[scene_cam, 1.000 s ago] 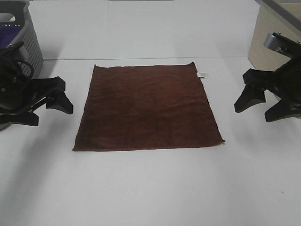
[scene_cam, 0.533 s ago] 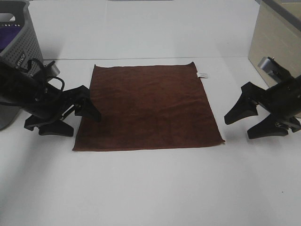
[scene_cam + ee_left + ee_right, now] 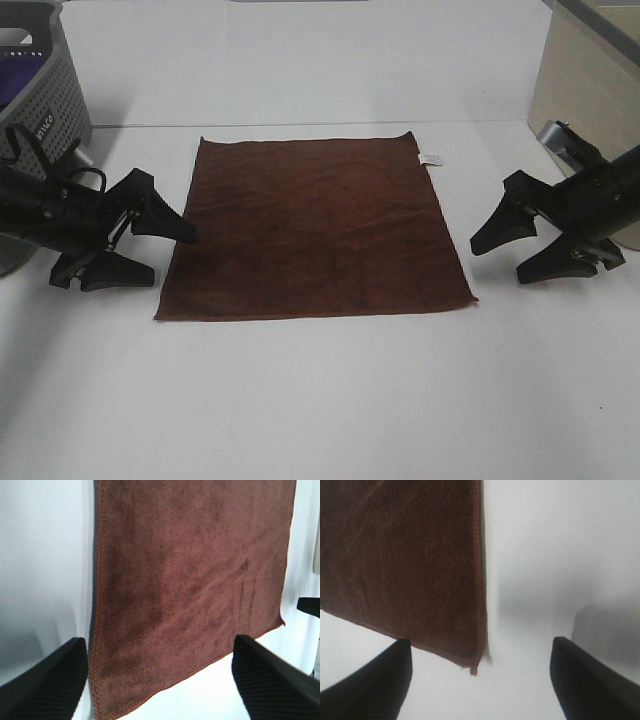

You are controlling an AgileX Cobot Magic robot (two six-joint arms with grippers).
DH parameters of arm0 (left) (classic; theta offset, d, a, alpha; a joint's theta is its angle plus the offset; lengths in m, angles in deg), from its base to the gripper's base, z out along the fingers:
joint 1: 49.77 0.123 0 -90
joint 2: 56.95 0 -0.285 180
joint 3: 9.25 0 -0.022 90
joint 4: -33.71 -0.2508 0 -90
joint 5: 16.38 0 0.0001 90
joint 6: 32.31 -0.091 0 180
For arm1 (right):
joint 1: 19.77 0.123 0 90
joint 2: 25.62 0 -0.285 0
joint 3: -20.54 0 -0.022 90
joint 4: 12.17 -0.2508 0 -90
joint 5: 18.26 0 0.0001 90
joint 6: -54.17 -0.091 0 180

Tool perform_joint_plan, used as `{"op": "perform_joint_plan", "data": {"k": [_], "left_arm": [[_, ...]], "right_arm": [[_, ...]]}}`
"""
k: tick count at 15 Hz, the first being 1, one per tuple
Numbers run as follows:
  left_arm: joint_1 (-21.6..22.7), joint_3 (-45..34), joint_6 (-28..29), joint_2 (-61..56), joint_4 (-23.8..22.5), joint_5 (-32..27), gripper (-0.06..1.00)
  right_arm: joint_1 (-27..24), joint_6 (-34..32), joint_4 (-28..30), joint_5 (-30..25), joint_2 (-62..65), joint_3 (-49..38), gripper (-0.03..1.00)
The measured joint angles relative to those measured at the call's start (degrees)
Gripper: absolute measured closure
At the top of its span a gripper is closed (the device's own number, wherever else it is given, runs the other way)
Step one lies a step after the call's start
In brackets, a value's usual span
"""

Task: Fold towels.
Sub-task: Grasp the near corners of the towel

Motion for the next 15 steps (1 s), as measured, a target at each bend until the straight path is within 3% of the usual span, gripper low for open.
{"op": "perform_joint_plan", "data": {"k": [3,7,10,11,14,15], "left_arm": [[-0.3,0.1,-0.1,2.1,1.5,-0.5,0.21],[-5.9,1.7,-0.5,4.5,5.6,-1.3,0.22],[-9.0,3.8,-0.4,5.7,6.1,-0.8,0.26],[-9.3,4.1,0.2,6.0,6.0,0.1,0.36],[-9.3,4.1,1.7,6.6,3.7,3.0,0.85],[-9.3,4.1,2.2,6.5,2.6,3.0,0.91]], "right_arm": [[0.0,-0.1,-0.8,-1.6,-4.1,3.5,0.23],[4.0,-0.1,-2.9,-5.2,-7.0,5.0,0.24],[8.1,-0.4,-5.0,-5.0,-8.3,5.1,0.35],[8.5,-0.9,-5.0,-4.5,-8.7,5.1,0.45],[8.7,-2.8,-3.6,-2.5,-9.2,5.0,0.87],[8.7,-3.5,-3.2,-2.5,-9.2,4.9,0.92]]}}
